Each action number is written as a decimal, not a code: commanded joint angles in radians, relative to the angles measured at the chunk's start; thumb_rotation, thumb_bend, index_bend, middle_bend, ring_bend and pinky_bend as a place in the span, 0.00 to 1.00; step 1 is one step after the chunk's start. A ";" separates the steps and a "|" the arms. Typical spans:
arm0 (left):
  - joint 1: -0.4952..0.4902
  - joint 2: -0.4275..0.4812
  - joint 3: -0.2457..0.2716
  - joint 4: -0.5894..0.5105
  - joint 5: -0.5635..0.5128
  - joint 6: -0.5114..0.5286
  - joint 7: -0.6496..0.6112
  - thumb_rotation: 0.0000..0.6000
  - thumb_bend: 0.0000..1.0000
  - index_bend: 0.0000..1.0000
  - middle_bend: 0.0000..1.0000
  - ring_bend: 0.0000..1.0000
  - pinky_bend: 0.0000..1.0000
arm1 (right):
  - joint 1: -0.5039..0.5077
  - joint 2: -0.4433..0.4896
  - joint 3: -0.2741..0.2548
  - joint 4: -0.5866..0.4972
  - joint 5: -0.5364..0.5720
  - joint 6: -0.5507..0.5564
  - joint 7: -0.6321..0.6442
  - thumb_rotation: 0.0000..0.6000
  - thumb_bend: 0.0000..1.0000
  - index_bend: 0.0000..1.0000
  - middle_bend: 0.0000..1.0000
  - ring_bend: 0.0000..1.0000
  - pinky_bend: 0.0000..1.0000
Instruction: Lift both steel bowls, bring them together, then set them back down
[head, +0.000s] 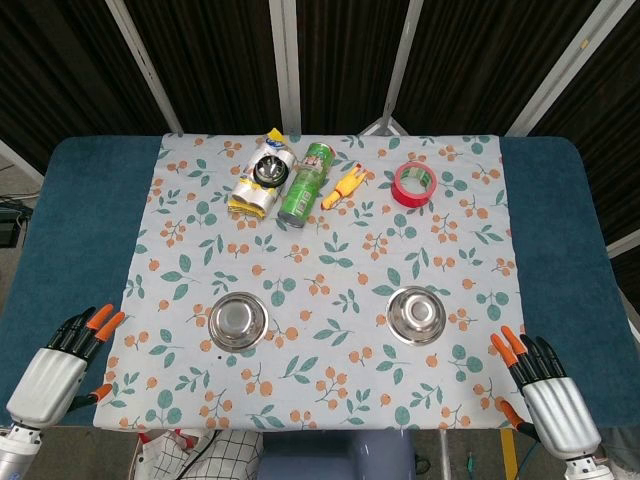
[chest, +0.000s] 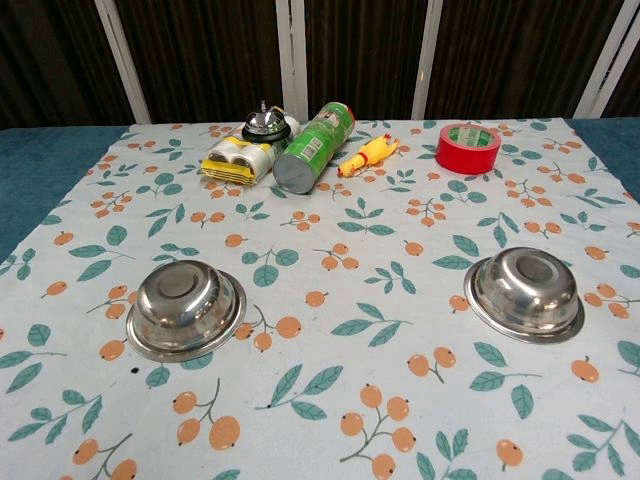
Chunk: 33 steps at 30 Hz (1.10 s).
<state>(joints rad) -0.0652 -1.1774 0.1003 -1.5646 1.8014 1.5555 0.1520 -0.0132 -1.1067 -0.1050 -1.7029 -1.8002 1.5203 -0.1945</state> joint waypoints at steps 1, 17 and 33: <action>0.002 -0.001 0.001 0.000 0.001 0.001 0.005 1.00 0.09 0.00 0.00 0.00 0.14 | 0.001 0.001 0.000 0.000 0.001 -0.001 0.003 1.00 0.35 0.00 0.00 0.00 0.07; -0.115 -0.125 -0.070 -0.014 -0.066 -0.204 0.133 1.00 0.09 0.00 0.00 0.00 0.14 | 0.029 0.013 0.022 -0.005 0.048 -0.034 0.063 1.00 0.35 0.00 0.00 0.00 0.07; -0.273 -0.317 -0.195 -0.058 -0.350 -0.485 0.433 1.00 0.09 0.00 0.00 0.00 0.14 | 0.062 0.017 0.038 0.001 0.102 -0.092 0.098 1.00 0.35 0.00 0.00 0.00 0.07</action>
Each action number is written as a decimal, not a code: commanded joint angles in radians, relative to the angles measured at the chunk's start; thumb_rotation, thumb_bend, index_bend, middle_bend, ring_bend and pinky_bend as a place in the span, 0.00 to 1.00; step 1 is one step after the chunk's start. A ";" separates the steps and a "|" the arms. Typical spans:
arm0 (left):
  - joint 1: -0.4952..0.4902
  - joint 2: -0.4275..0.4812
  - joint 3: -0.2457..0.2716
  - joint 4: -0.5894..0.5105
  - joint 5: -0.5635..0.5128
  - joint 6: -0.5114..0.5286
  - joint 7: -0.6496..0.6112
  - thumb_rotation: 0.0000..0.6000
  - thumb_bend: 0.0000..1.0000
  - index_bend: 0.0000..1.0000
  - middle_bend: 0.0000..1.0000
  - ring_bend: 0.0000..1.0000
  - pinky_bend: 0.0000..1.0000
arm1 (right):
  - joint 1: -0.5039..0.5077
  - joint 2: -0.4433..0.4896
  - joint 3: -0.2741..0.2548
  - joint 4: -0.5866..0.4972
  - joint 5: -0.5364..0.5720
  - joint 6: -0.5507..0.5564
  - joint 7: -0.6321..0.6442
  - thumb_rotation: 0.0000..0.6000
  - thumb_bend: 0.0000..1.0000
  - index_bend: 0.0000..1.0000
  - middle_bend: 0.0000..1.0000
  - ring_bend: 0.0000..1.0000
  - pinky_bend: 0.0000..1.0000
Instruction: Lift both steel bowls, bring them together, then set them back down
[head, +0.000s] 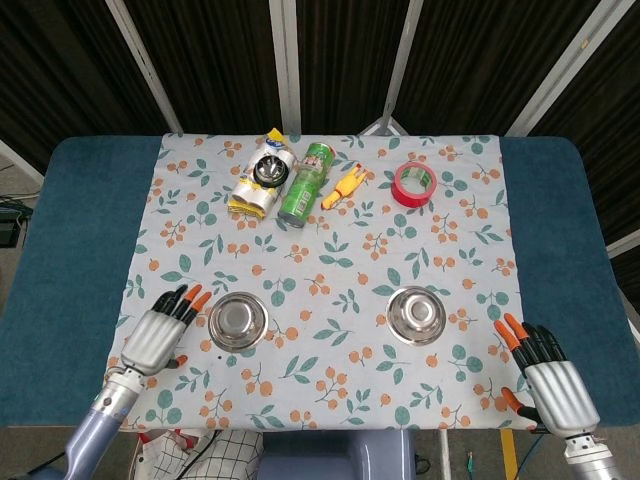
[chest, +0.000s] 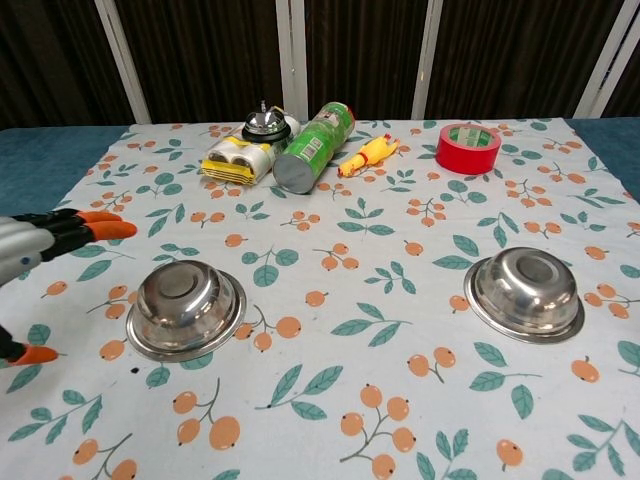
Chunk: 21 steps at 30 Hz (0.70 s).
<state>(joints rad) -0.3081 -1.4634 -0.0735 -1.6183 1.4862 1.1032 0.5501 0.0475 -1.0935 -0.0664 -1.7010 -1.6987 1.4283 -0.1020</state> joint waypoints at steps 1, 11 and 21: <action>-0.039 -0.040 -0.025 -0.004 -0.046 -0.043 0.045 1.00 0.09 0.00 0.00 0.00 0.14 | 0.002 0.005 0.000 0.000 0.001 0.001 0.008 1.00 0.35 0.00 0.00 0.00 0.07; -0.126 -0.119 -0.069 -0.001 -0.198 -0.125 0.182 1.00 0.09 0.00 0.00 0.00 0.14 | 0.002 0.020 0.012 0.007 0.036 0.005 0.042 1.00 0.35 0.00 0.00 0.00 0.07; -0.191 -0.182 -0.083 0.008 -0.325 -0.138 0.302 1.00 0.09 0.00 0.02 0.00 0.15 | 0.000 0.027 0.011 0.011 0.036 0.016 0.059 1.00 0.35 0.00 0.00 0.00 0.07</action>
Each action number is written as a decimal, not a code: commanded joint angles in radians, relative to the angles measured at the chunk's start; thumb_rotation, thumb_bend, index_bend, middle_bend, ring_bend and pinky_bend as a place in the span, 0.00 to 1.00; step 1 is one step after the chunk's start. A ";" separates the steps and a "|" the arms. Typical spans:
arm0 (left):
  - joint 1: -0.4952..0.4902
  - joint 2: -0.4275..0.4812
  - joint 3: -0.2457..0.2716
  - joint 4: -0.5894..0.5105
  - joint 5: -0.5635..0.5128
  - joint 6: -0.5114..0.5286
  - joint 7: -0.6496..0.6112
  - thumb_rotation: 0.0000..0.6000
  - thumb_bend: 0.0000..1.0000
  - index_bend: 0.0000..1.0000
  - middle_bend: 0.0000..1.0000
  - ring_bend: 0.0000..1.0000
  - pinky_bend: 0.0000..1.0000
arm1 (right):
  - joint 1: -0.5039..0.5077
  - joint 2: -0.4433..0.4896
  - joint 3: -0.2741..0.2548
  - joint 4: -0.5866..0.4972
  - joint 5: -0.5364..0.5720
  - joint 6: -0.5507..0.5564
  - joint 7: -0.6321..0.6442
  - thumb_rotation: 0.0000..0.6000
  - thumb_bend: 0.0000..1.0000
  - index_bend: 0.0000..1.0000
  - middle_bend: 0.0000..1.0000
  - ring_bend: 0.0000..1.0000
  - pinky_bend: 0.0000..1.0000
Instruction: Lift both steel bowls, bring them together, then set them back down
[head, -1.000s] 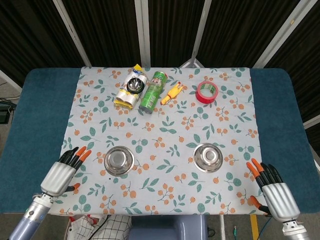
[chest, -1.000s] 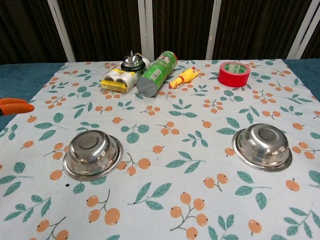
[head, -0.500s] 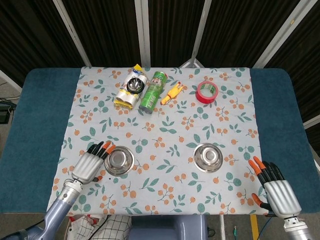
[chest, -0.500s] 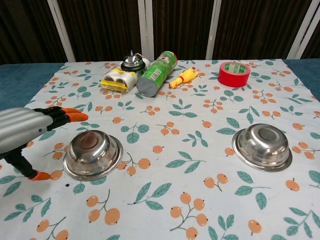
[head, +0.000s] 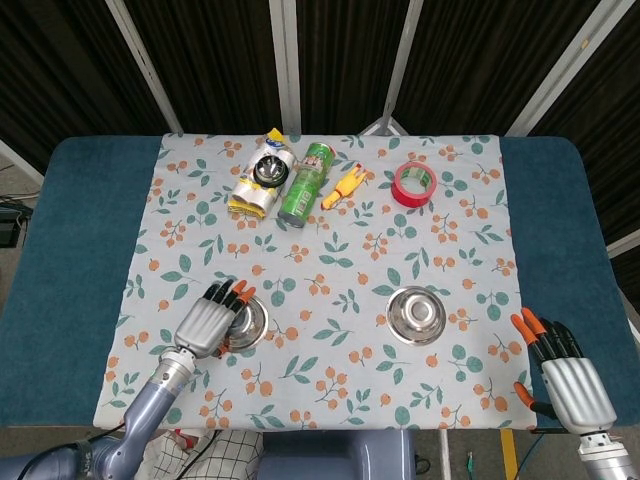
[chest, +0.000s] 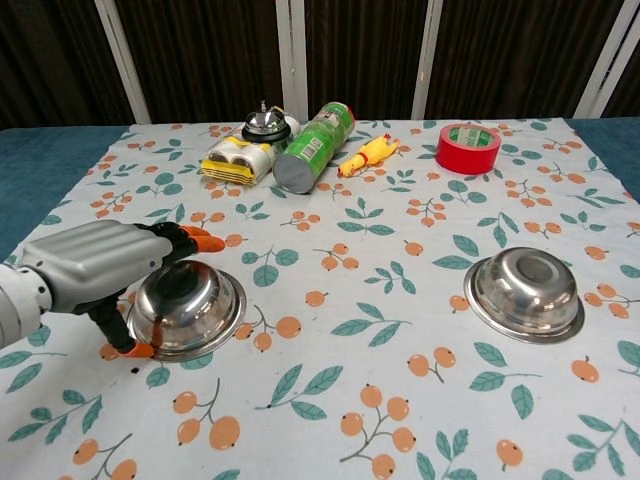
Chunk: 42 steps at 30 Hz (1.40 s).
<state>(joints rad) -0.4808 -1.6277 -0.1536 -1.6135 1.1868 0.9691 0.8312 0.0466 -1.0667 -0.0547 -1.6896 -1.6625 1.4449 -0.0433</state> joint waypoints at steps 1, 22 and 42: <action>-0.025 -0.025 -0.003 0.003 -0.040 -0.003 0.032 1.00 0.10 0.00 0.03 0.00 0.16 | 0.000 0.001 0.000 0.000 0.000 0.000 0.002 1.00 0.35 0.00 0.00 0.00 0.07; -0.089 -0.005 0.012 -0.075 -0.159 0.041 0.103 1.00 0.30 0.31 0.51 0.44 0.66 | -0.003 0.008 0.008 0.007 0.015 0.016 0.028 1.00 0.35 0.00 0.00 0.00 0.07; -0.064 0.314 0.029 -0.269 0.100 0.158 -0.106 1.00 0.31 0.31 0.50 0.44 0.65 | 0.243 -0.153 0.094 -0.019 0.074 -0.330 -0.110 1.00 0.34 0.00 0.00 0.00 0.10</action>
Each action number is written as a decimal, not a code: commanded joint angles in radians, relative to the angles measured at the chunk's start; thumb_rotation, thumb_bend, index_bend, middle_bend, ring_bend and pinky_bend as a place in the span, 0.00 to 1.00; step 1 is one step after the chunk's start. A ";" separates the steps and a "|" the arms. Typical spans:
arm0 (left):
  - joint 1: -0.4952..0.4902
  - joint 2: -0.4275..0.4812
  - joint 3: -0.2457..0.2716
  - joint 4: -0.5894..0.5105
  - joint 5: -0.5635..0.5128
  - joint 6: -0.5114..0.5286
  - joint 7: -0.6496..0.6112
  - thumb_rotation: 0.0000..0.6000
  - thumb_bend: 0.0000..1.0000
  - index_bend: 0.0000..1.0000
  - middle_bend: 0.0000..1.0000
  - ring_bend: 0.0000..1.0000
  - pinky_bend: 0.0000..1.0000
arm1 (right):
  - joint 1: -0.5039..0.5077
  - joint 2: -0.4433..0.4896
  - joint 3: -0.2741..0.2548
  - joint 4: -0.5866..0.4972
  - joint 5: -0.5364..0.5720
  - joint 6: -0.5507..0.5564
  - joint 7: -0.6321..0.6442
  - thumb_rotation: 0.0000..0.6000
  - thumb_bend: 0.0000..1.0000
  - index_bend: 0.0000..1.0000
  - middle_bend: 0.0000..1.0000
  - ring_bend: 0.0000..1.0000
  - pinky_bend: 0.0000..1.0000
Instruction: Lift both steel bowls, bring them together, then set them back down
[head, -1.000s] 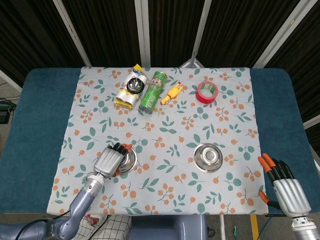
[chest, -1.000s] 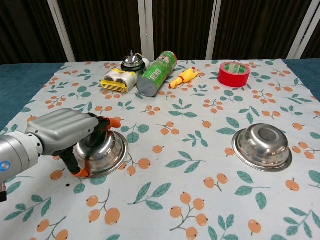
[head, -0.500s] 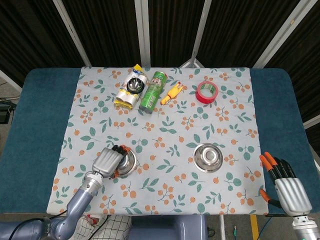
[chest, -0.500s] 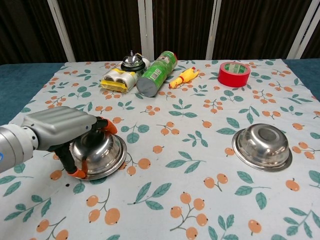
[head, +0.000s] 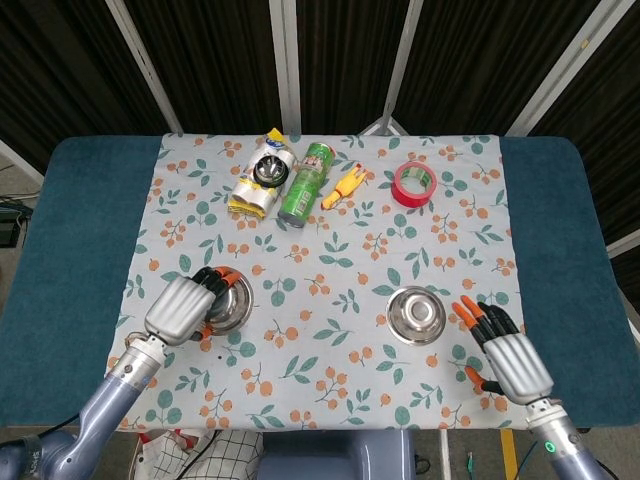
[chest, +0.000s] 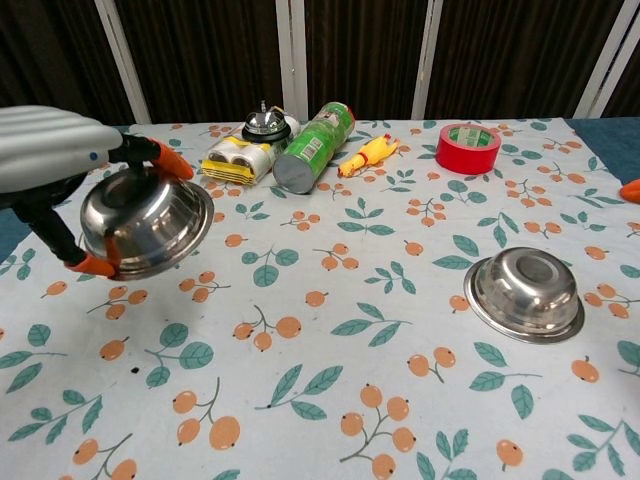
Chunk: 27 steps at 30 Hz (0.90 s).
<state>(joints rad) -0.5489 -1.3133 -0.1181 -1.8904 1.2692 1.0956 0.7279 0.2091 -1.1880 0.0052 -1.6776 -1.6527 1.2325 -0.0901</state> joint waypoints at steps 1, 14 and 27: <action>0.003 -0.006 -0.010 0.014 0.018 0.040 -0.005 1.00 0.31 0.31 0.50 0.44 0.65 | 0.095 -0.040 0.040 -0.036 0.081 -0.141 -0.088 1.00 0.33 0.00 0.00 0.00 0.10; 0.003 -0.013 -0.016 0.058 0.080 0.101 -0.075 1.00 0.29 0.31 0.50 0.44 0.65 | 0.211 -0.117 0.099 -0.052 0.262 -0.282 -0.256 1.00 0.31 0.00 0.00 0.00 0.10; -0.016 -0.033 -0.017 0.123 0.051 0.082 -0.087 1.00 0.27 0.31 0.50 0.44 0.64 | 0.305 -0.162 0.104 0.067 0.418 -0.379 -0.347 1.00 0.31 0.00 0.00 0.00 0.10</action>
<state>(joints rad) -0.5627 -1.3449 -0.1338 -1.7690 1.3218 1.1795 0.6393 0.5051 -1.3449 0.1090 -1.6206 -1.2454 0.8627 -0.4323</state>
